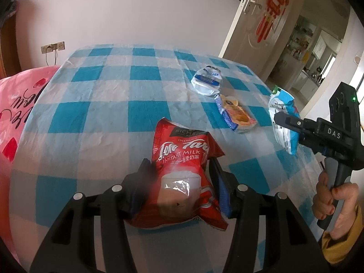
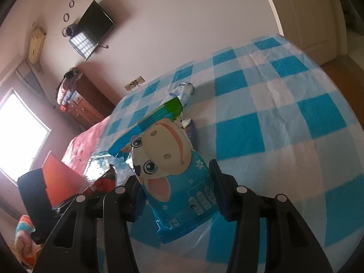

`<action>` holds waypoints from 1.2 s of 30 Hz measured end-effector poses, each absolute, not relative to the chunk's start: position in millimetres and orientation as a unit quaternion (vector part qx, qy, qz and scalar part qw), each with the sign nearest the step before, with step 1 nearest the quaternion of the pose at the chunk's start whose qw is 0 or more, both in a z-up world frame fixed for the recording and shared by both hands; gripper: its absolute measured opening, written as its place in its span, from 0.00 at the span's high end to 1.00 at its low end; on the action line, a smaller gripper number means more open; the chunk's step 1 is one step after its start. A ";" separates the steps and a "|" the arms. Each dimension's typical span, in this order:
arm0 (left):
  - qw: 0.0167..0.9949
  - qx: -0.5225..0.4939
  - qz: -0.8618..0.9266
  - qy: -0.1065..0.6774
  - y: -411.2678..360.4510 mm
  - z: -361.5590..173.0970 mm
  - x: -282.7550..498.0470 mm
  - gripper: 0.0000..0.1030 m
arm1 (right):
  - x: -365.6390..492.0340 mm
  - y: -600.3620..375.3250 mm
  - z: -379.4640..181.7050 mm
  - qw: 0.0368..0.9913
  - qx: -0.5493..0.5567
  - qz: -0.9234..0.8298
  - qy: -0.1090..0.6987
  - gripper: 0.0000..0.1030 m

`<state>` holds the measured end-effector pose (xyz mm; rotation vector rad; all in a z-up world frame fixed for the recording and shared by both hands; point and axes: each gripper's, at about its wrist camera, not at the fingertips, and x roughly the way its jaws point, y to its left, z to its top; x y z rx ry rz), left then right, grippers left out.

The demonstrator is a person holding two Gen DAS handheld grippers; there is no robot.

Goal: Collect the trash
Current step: 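Carry both bags over the orange bucket and open both tools to drop them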

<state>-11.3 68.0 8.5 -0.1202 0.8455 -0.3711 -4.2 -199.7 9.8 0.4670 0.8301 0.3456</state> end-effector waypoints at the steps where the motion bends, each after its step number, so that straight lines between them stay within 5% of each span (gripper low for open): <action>1: 0.894 -0.058 -0.178 0.407 68.7 9.5 -13.6 0.47 | -7.2 -198.4 10.7 0.872 0.228 0.169 0.399 0.51; 36: 0.934 -0.084 -0.157 0.310 159.4 92.3 -123.7 0.47 | -61.6 -77.6 49.1 0.823 0.222 0.273 0.446 0.51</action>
